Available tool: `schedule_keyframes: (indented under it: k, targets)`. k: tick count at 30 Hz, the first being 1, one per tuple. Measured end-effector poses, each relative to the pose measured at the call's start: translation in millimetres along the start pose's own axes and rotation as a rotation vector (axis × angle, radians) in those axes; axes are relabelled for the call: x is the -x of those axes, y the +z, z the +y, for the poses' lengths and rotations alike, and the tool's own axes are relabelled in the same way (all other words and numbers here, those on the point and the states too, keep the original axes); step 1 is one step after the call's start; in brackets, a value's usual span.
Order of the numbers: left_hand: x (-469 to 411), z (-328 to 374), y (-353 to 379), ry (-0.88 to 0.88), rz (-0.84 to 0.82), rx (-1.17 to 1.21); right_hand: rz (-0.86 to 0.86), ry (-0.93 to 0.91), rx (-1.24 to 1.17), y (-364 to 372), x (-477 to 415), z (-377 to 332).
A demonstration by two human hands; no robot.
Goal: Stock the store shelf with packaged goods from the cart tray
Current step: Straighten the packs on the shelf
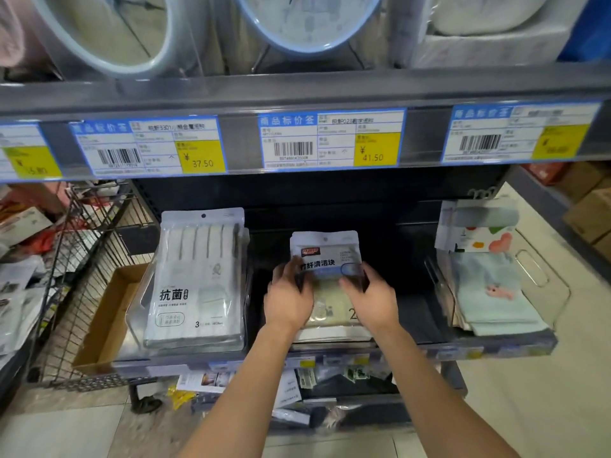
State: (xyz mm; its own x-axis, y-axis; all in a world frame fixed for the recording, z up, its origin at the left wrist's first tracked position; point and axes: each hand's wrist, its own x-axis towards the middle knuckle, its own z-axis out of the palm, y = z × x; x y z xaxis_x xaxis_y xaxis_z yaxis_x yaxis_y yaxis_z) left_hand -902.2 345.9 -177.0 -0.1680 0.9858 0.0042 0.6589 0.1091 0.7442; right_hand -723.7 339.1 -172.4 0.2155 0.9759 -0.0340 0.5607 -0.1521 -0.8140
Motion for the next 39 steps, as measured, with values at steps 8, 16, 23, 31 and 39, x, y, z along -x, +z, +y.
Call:
schedule_keyframes:
  k: [8, 16, 23, 31, 39]
  targets:
    - [2, 10, -3, -0.036, -0.057, -0.098, 0.033, -0.035, -0.051, 6, 4, -4]
    - [5, 10, -3, -0.07, -0.068, -0.102, 0.002, -0.045, -0.036, 1, 0, -6]
    - [13, 24, -16, -0.042, 0.036, -0.094, 0.048, -0.068, -0.008, -5, 1, -12]
    - [29, 37, -39, 0.092, 0.196, -0.133, 0.011, -0.354, 0.215, 1, 3, -47]
    - [45, 28, -101, 0.046, 0.343, -0.223, -0.244, -0.483, 0.171, 40, 16, -97]
